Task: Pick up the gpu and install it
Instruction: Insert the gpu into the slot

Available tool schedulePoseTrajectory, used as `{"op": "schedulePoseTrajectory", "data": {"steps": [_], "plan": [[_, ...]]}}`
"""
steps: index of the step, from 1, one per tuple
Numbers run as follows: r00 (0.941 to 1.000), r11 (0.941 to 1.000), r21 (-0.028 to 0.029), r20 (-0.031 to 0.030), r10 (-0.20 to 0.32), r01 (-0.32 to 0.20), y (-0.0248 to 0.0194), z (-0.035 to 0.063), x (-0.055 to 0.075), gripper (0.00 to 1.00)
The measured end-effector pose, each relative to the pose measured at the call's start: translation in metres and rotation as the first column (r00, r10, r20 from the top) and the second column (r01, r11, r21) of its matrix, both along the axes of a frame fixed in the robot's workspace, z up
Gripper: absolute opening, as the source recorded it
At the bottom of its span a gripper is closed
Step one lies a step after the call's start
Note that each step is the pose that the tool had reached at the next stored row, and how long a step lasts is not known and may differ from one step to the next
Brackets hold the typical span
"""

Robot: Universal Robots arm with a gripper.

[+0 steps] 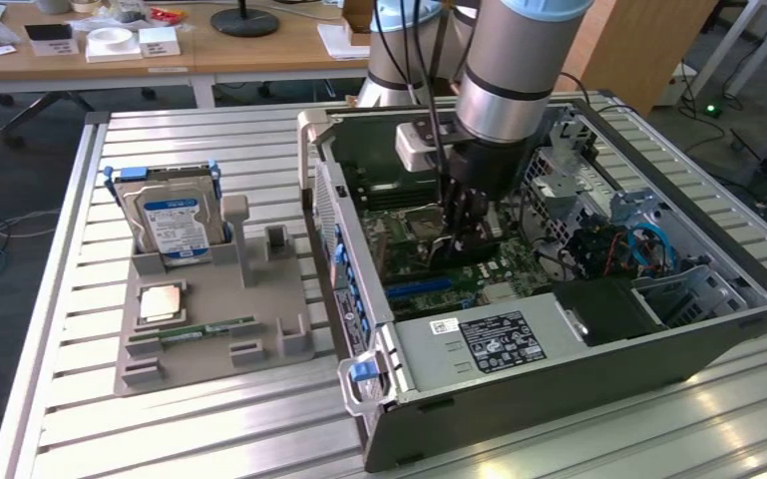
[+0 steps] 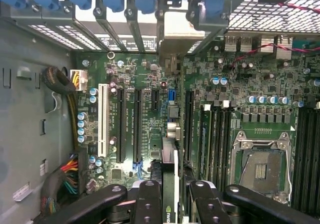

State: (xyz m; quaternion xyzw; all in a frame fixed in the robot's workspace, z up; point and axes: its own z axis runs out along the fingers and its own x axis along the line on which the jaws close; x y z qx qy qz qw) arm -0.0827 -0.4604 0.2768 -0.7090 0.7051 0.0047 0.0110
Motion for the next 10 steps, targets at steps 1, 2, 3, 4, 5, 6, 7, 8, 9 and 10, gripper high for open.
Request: {"op": "schedulePoseTrajectory", "data": {"steps": [1, 2, 3, 4, 5, 6, 7, 8, 9, 10], "plan": [[1.0, 1.0, 0.0001, 0.0, 0.0, 0.0, 0.0, 0.0, -0.0008, 0.26], [1.0, 1.0, 0.0002, 0.0, 0.0, 0.0, 0.0, 0.0, -0.0014, 0.26], [1.0, 1.0, 0.0001, 0.0, 0.0, 0.0, 0.0, 0.0, -0.002, 0.26], [1.0, 1.0, 0.0001, 0.0, 0.0, 0.0, 0.0, 0.0, -0.0025, 0.26], [1.0, 1.0, 0.0001, 0.0, 0.0, 0.0, 0.0, 0.0, -0.0027, 0.26], [1.0, 1.0, 0.0, 0.0, 0.0, 0.0, 0.0, 0.0, -0.0027, 0.26], [1.0, 1.0, 0.0001, 0.0, 0.0, 0.0, 0.0, 0.0, -0.0028, 0.26], [1.0, 1.0, 0.0002, 0.0, 0.0, 0.0, 0.0, -0.0003, -0.003, 0.26], [1.0, 1.0, 0.0003, 0.0001, 0.0, 0.0, 0.0, -0.0008, -0.0033, 0.26], [1.0, 1.0, 0.0002, 0.0, 0.0, 0.0, 0.0, -0.0012, -0.0036, 0.26]]}}
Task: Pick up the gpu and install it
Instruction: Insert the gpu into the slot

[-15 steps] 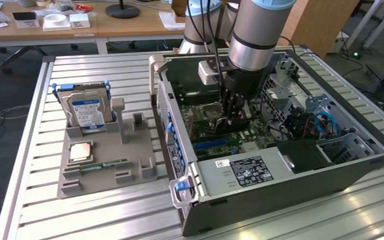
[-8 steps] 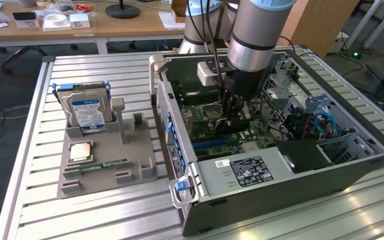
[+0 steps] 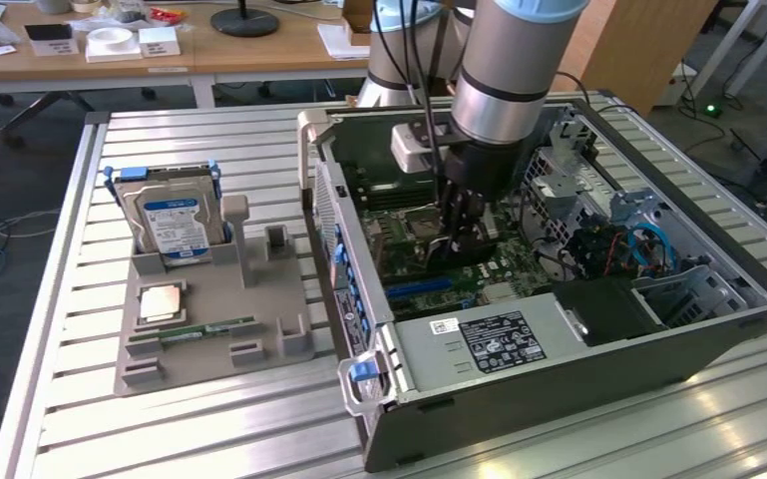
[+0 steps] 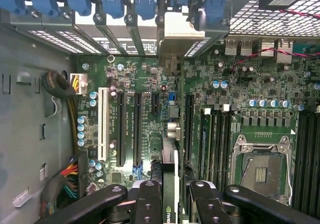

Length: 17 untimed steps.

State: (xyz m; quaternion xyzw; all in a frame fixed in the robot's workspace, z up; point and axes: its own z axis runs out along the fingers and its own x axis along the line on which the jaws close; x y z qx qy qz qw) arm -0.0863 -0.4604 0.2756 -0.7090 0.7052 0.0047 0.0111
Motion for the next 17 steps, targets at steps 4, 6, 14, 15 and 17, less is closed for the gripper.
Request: {"op": "schedulePoseTrajectory", "data": {"steps": [4, 6, 14, 15, 17], "plan": [[1.0, 1.0, -0.0002, -0.0001, 0.0, 0.0, 0.0, -0.0007, -0.0003, 0.26], [1.0, 1.0, 0.0, 0.0, 0.0, 0.0, 0.0002, -0.0008, -0.0012, 0.26], [1.0, 1.0, 0.0001, 0.0, 0.0, 0.0, 0.0005, -0.003, -0.0032, 0.26], [1.0, 1.0, -0.0001, 0.0, 0.0, 0.0, 0.0007, -0.0034, -0.0034, 0.26], [1.0, 1.0, -0.0003, -0.0001, 0.0, 0.0, 0.0007, -0.0035, -0.0034, 0.26]]}}
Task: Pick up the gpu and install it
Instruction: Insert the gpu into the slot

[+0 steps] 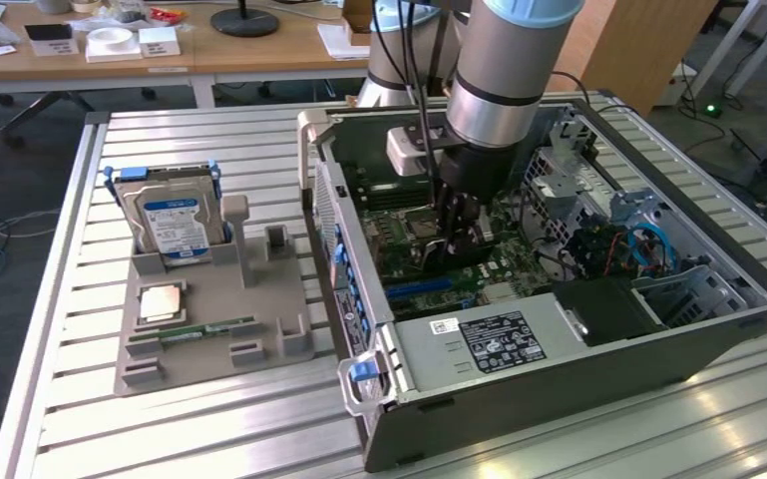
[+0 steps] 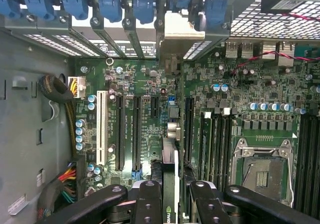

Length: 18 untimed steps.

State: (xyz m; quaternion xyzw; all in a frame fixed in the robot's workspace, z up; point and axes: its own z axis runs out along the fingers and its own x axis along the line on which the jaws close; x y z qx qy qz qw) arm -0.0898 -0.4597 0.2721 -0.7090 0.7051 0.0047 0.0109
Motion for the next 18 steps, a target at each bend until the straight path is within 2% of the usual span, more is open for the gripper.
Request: {"op": "schedulePoseTrajectory", "data": {"steps": [18], "plan": [[1.0, 1.0, 0.0004, 0.0002, 0.0, 0.0, 0.0018, -0.0048, -0.0053, 0.26]]}}
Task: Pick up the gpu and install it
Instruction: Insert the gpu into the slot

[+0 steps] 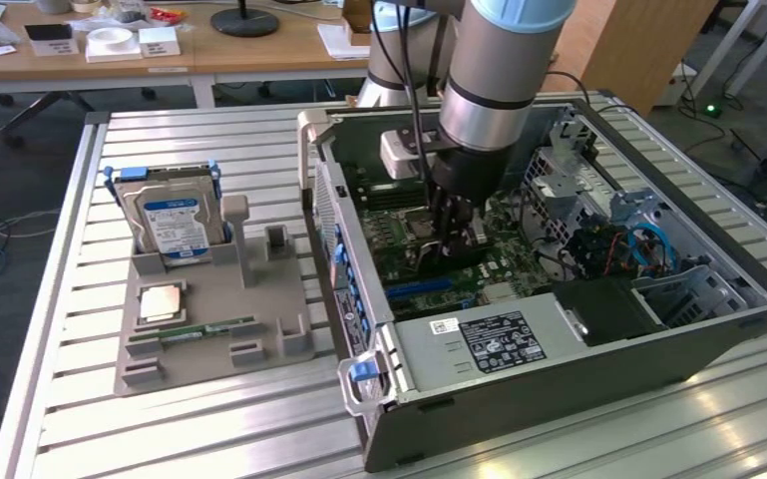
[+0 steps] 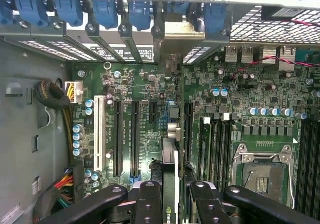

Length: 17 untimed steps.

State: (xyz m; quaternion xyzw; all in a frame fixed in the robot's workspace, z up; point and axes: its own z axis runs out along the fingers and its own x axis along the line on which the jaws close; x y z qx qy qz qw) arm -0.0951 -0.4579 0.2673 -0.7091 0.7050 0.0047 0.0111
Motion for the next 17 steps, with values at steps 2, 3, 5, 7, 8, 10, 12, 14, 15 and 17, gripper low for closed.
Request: {"op": "schedulePoseTrajectory", "data": {"steps": [2, 3, 5, 7, 8, 10, 12, 14, 15, 17], "plan": [[1.0, 1.0, -0.0002, -0.0001, 0.0, 0.0, 0.0003, -0.0014, -0.0004, 0.26], [1.0, 1.0, -0.0002, -0.0001, 0.0, 0.0, 0.0003, -0.0018, -0.0005, 0.26], [1.0, 1.0, -0.0004, -0.0003, 0.0, 0.0, 0.0003, -0.0017, -0.0006, 0.26], [1.0, 1.0, -0.0001, 0.0, 0.0, 0.0, 0.0004, -0.0019, -0.0013, 0.26], [1.0, 1.0, -0.0001, -0.0001, 0.0, 0.0, 0.0004, -0.0019, -0.0016, 0.26], [1.0, 1.0, -0.0001, 0.0, 0.0, 0.0, 0.0004, -0.0019, -0.0024, 0.26], [1.0, 1.0, -0.0002, -0.0001, 0.0, 0.0, 0.0004, -0.0019, -0.0031, 0.26], [1.0, 1.0, -0.0001, -0.0001, 0.0, 0.0, 0.0004, -0.002, -0.0037, 0.26], [1.0, 1.0, -0.0002, -0.0001, 0.0, 0.0, 0.0004, -0.002, -0.0041, 0.26], [1.0, 1.0, 0.0, 0.0, 0.0, 0.0, 0.0003, -0.0027, -0.0045, 0.26]]}}
